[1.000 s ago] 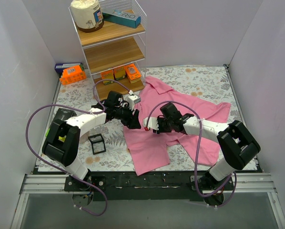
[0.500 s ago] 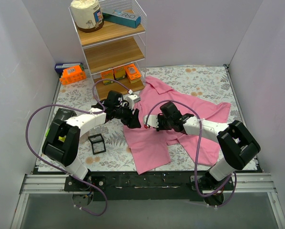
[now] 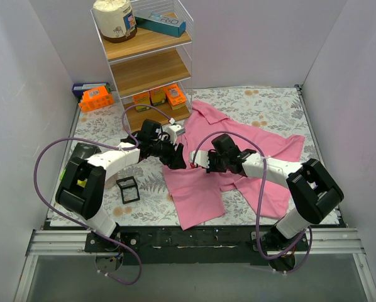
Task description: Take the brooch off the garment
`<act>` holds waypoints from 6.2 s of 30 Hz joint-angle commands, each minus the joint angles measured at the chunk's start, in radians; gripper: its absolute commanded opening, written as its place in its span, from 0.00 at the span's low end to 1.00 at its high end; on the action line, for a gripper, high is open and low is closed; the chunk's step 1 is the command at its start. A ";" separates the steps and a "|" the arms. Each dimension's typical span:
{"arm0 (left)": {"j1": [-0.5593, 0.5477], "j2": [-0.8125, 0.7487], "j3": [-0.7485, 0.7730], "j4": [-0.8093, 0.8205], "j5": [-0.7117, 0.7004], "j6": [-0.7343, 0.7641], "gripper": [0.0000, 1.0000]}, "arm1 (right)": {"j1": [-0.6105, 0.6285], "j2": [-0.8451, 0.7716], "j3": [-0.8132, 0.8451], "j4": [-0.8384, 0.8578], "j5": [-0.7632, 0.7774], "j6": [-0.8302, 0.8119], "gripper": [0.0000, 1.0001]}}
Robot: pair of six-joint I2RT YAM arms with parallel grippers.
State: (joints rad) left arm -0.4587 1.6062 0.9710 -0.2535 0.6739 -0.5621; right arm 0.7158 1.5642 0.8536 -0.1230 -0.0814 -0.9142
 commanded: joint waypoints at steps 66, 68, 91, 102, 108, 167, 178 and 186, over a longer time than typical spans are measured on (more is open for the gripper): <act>-0.029 0.098 0.084 0.375 0.391 -0.180 0.47 | -0.246 -0.061 0.223 0.016 -0.805 0.850 0.01; -0.028 0.113 0.097 0.385 0.403 -0.194 0.43 | -0.250 -0.055 0.222 0.026 -0.807 0.859 0.01; -0.028 0.158 0.156 0.310 0.437 -0.128 0.01 | -0.262 0.005 0.329 -0.130 -0.748 0.607 0.32; -0.029 0.156 0.159 0.303 0.441 -0.117 0.00 | -0.257 0.023 0.328 -0.127 -0.745 0.603 0.28; -0.029 0.159 0.161 0.301 0.443 -0.119 0.00 | -0.254 0.031 0.332 -0.129 -0.768 0.598 0.13; 0.017 0.195 0.164 0.451 0.493 -0.381 0.15 | -0.343 -0.003 0.180 0.180 -0.860 1.014 0.01; 0.017 0.205 0.167 0.477 0.513 -0.404 0.05 | -0.342 0.008 0.180 0.184 -0.854 1.019 0.01; 0.015 0.212 0.172 0.481 0.516 -0.406 0.09 | -0.342 0.010 0.180 0.184 -0.856 1.020 0.01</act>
State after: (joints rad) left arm -0.4358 1.8175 1.1080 0.2031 1.1587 -0.9630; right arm 0.3740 1.5642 1.0172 0.0246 -0.9230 0.1017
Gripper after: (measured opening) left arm 0.085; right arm 0.041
